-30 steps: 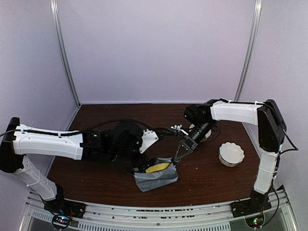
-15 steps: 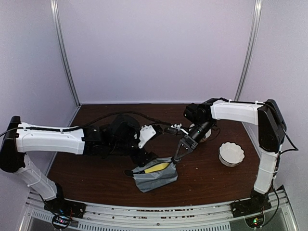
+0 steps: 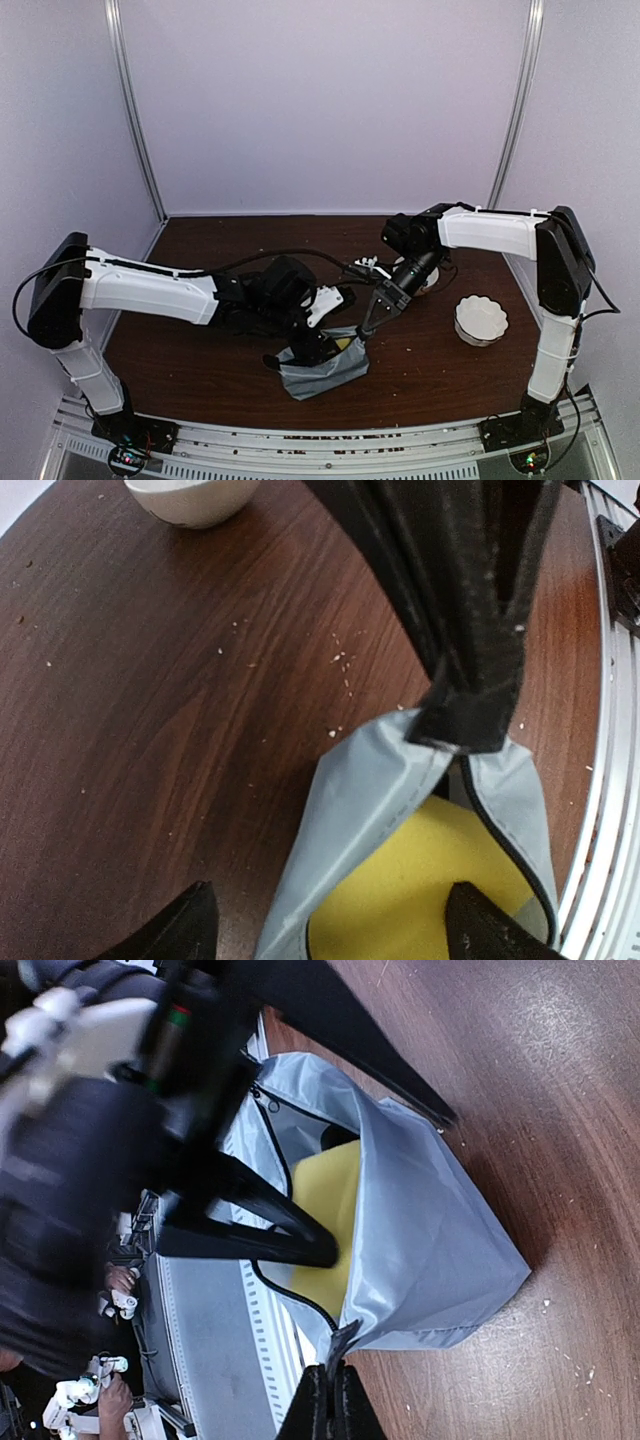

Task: Sort the hair-cutting tools

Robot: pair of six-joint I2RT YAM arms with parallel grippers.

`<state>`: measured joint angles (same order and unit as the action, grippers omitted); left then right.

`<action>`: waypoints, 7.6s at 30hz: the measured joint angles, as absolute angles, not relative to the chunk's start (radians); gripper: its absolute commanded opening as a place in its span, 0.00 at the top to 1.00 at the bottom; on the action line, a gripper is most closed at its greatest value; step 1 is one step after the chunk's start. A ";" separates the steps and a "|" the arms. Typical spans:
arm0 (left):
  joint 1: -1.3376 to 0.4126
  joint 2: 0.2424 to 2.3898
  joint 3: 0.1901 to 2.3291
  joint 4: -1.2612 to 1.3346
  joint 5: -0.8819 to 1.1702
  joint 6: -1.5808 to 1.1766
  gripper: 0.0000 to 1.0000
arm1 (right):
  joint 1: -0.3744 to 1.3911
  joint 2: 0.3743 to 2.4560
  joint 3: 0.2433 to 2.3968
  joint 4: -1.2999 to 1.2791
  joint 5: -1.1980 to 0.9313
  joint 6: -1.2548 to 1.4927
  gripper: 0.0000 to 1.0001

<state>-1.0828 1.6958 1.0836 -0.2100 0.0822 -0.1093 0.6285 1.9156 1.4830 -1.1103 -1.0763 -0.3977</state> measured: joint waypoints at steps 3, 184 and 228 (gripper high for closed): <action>-1.085 1.768 1.111 -0.203 0.082 -0.125 0.20 | 0.629 1.916 1.483 -1.111 -1.074 -0.401 1.00; -0.812 1.331 0.419 0.489 0.336 -0.953 1.00 | 0.878 2.200 1.826 -0.789 -0.962 0.121 0.51; -0.812 1.333 0.408 0.500 0.336 -0.957 1.00 | 0.888 2.207 1.837 -0.772 -0.949 0.097 0.74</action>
<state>-0.8124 1.3334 0.4080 0.5003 0.3363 -0.9565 0.8883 2.2070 1.8374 -0.7719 -0.9489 0.0967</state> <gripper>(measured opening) 0.036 0.260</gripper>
